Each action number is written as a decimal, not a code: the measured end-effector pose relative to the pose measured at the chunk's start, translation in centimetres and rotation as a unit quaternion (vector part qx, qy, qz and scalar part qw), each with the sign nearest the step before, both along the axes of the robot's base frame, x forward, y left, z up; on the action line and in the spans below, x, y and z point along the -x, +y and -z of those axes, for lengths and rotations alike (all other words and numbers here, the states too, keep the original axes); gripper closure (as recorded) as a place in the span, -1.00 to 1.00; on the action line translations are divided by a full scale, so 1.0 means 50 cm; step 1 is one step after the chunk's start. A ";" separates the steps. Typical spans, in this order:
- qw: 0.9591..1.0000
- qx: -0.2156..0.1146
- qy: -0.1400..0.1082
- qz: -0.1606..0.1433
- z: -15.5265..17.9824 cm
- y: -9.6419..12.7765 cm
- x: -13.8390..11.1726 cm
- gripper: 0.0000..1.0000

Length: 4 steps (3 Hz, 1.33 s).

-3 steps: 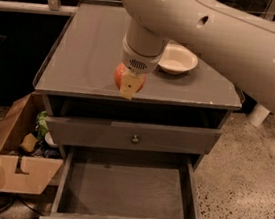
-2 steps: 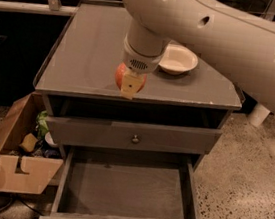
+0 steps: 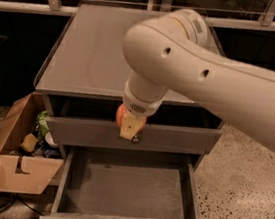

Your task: Place apple into middle drawer

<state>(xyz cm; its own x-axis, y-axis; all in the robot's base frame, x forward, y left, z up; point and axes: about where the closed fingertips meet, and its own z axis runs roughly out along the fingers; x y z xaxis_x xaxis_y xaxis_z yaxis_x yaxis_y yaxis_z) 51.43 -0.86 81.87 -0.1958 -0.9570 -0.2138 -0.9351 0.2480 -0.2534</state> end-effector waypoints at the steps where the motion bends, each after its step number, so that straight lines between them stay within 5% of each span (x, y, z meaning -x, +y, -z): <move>1: 0.999 -0.014 0.047 0.010 0.088 0.004 0.062 1.00; 3: 0.998 -0.013 0.067 0.012 0.130 0.006 0.079 1.00; 4: 0.994 -0.016 0.103 0.035 0.225 0.000 0.095 1.00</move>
Offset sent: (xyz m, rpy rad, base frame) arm -0.0279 0.0019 -0.0398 0.0254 0.0843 -0.0184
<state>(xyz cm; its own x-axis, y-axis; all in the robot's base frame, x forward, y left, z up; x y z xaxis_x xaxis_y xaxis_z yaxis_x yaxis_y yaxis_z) 46.70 -0.86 70.63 -0.3049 -0.9329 -0.1919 -0.9464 0.3194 -0.0491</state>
